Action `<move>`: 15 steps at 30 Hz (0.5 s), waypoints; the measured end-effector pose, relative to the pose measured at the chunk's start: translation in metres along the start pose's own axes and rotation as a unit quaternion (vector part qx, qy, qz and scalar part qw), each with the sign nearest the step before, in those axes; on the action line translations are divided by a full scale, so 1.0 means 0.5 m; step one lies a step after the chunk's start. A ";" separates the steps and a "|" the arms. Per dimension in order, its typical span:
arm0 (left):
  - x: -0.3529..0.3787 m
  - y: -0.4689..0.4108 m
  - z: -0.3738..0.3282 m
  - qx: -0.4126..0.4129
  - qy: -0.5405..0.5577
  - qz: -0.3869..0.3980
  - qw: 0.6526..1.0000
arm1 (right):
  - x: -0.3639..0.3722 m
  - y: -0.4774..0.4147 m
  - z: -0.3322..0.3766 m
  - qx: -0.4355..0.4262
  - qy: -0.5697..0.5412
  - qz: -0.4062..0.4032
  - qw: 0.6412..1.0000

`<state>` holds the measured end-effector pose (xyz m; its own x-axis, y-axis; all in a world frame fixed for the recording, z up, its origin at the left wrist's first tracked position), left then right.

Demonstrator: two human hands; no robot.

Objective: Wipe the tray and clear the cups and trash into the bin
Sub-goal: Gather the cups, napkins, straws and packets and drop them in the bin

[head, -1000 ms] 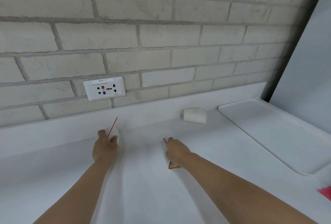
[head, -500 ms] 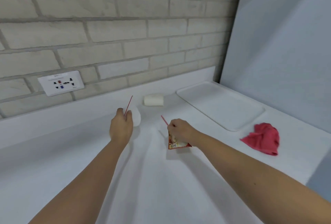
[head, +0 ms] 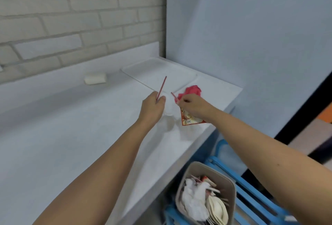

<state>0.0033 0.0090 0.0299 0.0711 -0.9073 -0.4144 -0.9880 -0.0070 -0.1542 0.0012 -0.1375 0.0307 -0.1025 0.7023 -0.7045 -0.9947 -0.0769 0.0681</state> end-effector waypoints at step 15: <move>0.355 0.287 0.149 -0.219 -0.064 0.296 0.927 | 0.050 0.254 -0.419 0.211 0.057 0.136 0.966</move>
<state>-0.1158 -0.1219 -0.1326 -0.5141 -0.7488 -0.4184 -0.8179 0.2812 0.5019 -0.1266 -0.2781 -0.1260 -0.3838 0.6121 -0.6914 -0.8474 0.0639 0.5271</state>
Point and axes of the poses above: each hand's wrist, its own y-axis away from the middle knuckle, its own x-axis out of the palm, z = x × y, the point moved 5 cm from there along -y, towards the middle knuckle, and after that the axes turned 2 degrees about y, right-handed, at the moved point
